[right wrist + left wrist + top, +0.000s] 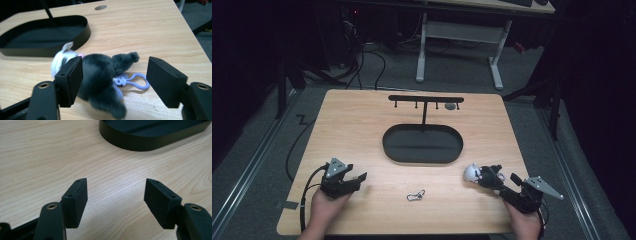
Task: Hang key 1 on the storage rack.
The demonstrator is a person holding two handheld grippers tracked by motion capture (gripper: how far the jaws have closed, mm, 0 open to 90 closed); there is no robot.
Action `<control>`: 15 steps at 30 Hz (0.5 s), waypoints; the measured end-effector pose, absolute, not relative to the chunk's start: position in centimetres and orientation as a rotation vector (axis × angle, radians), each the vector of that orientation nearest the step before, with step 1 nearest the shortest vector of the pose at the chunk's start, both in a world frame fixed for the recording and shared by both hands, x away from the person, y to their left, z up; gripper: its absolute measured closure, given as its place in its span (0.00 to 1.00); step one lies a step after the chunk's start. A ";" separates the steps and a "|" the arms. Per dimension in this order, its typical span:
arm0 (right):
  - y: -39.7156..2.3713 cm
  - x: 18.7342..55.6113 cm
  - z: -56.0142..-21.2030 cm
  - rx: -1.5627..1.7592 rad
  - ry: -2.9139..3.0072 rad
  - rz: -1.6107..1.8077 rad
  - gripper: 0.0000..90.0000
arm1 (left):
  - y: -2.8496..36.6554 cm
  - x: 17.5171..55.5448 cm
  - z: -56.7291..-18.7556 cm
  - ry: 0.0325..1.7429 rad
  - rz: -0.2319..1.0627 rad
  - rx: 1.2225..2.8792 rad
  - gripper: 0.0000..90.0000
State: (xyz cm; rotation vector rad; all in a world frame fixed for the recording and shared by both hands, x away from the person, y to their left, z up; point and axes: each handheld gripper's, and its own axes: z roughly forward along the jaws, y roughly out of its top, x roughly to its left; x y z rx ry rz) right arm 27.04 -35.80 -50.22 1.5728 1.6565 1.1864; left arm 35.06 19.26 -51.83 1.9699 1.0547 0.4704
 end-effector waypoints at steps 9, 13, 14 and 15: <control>-35.5 27.0 -50.6 1.502 1.711 1.145 0.37 | 17.7 34.3 -51.5 0.998 0.484 2.010 0.42; -35.0 26.9 -50.2 1.467 1.694 1.160 0.40 | 17.3 34.2 -51.6 1.005 0.476 2.021 0.41; -34.7 26.9 -50.0 1.456 1.705 1.155 0.40 | 17.3 34.1 -51.6 1.003 0.474 2.018 0.42; -34.7 26.9 -50.0 1.456 1.705 1.155 0.40 | 17.2 34.1 -51.5 1.000 0.475 2.022 0.42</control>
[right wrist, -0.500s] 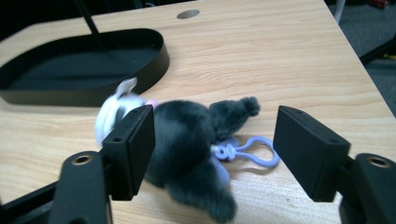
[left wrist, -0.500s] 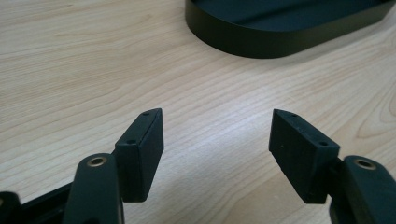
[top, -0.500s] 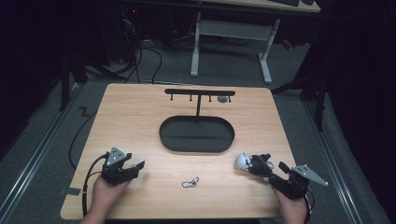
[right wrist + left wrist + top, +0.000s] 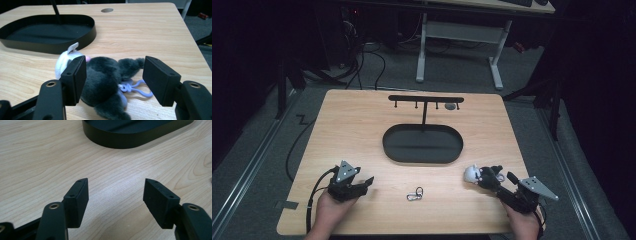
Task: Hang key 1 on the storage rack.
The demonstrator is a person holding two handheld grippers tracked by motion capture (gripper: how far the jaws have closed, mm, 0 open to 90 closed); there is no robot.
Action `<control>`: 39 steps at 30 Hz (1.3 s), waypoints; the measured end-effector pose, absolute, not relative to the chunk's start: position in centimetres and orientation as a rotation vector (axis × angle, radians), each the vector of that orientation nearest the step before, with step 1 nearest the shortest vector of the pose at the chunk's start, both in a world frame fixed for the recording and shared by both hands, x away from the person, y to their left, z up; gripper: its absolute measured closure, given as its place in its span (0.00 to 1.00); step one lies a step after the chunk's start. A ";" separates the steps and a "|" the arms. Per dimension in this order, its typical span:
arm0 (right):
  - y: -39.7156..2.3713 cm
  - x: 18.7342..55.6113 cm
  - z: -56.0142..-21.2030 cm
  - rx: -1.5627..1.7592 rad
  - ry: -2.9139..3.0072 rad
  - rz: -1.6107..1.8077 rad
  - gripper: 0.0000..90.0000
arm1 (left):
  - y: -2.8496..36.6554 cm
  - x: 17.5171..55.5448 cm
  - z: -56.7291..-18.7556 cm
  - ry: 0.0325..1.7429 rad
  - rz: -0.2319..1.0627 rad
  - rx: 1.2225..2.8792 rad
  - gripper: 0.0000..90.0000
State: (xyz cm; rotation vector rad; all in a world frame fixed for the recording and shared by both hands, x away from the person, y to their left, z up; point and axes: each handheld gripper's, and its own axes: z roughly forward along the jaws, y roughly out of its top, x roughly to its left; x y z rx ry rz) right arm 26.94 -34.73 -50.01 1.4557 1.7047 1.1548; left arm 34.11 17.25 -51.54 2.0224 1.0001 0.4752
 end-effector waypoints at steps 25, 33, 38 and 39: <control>-33.1 25.1 -49.7 1.496 1.834 1.121 0.85 | 17.8 34.3 -51.6 0.969 0.481 2.023 0.42; -31.7 25.7 -50.9 1.475 2.020 0.948 1.00 | 17.3 34.2 -51.5 0.942 0.469 2.033 0.42; -32.3 26.2 -51.4 1.504 2.021 0.861 1.00 | 17.2 34.2 -51.6 0.926 0.480 2.041 0.40; -32.6 26.4 -51.5 1.514 2.015 0.854 1.00 | 17.3 34.2 -51.5 0.928 0.482 2.040 0.40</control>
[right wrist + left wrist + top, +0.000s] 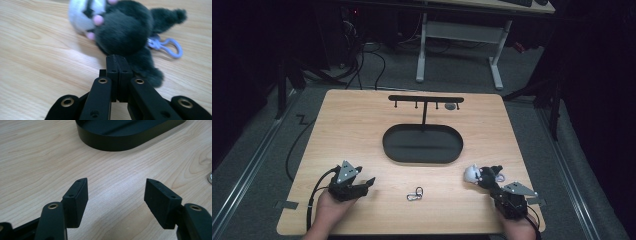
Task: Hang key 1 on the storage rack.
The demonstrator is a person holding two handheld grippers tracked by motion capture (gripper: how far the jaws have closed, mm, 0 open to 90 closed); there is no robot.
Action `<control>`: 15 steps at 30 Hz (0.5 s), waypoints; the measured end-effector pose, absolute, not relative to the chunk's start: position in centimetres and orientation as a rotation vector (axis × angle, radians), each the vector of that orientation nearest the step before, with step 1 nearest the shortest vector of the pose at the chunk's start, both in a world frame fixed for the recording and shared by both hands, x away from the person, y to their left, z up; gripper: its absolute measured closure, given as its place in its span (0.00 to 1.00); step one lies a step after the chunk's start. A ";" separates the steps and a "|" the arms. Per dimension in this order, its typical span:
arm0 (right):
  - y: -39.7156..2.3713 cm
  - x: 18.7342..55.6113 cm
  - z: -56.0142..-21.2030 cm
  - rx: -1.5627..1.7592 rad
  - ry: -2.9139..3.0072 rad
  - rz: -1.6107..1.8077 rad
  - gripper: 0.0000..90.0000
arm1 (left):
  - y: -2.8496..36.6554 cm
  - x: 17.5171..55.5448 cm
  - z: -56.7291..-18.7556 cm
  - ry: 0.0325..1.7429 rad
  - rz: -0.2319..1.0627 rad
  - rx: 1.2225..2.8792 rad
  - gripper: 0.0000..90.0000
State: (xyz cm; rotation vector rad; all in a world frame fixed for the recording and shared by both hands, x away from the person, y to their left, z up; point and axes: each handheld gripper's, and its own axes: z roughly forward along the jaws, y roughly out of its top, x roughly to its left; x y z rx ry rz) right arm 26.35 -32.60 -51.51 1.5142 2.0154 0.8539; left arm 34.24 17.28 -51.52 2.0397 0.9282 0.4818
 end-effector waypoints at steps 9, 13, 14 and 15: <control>-35.2 27.6 -51.6 1.589 1.920 0.842 1.00 | 18.2 34.5 -51.4 0.968 0.467 2.001 0.40; -36.1 28.6 -51.6 1.612 1.897 0.863 1.00 | 18.4 34.6 -51.5 0.988 0.482 1.999 0.39; -36.3 28.9 -51.6 1.615 1.894 0.870 1.00 | 18.5 34.6 -51.5 0.995 0.480 1.995 0.39; -36.5 29.3 -51.6 1.615 1.895 0.873 1.00 | 18.6 34.5 -51.5 1.000 0.480 1.991 0.38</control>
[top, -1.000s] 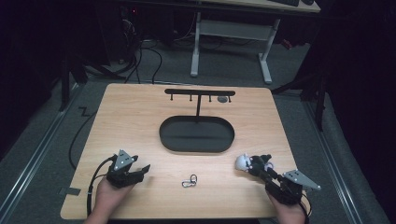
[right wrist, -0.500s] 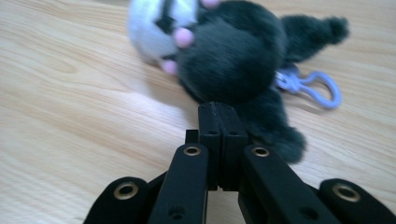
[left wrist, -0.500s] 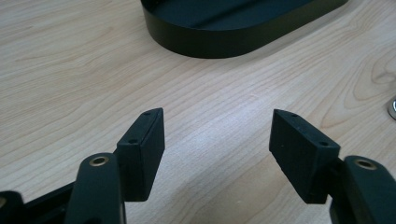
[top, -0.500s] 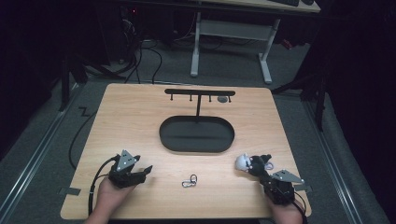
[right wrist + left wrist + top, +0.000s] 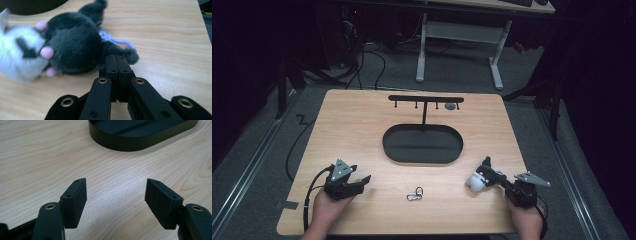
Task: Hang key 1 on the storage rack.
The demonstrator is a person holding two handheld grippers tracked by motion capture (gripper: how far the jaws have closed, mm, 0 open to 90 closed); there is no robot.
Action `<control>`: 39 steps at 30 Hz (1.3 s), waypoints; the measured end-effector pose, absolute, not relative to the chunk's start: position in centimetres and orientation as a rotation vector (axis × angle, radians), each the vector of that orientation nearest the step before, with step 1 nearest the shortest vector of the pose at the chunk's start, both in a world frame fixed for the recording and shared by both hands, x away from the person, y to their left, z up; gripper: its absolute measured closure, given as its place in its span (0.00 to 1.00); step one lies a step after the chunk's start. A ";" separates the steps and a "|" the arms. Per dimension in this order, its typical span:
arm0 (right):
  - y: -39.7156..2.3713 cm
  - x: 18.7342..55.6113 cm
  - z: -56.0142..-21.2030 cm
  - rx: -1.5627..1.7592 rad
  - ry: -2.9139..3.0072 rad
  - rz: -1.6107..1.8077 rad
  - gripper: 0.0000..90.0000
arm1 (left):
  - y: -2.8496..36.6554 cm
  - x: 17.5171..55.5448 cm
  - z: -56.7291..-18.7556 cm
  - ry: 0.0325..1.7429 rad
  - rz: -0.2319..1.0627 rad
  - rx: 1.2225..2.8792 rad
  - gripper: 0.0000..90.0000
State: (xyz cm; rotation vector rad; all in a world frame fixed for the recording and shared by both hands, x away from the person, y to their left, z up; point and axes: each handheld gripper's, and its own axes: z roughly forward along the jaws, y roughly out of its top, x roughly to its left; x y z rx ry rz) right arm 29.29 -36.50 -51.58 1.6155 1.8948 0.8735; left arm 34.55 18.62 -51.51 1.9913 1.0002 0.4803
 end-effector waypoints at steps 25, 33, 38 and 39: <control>-36.3 29.6 -51.6 1.582 1.928 0.846 0.90 | 19.1 34.4 -51.0 0.967 0.457 1.992 0.37; -35.8 28.6 -51.3 1.595 1.929 0.858 0.86 | 19.0 33.1 -51.2 0.907 0.487 2.053 0.37; -35.4 28.6 -51.1 1.606 1.939 0.834 0.91 | 19.2 33.0 -50.9 0.902 0.482 2.028 0.38; -35.3 28.6 -51.2 1.606 1.943 0.829 0.95 | 19.2 33.0 -50.9 0.895 0.486 2.039 0.38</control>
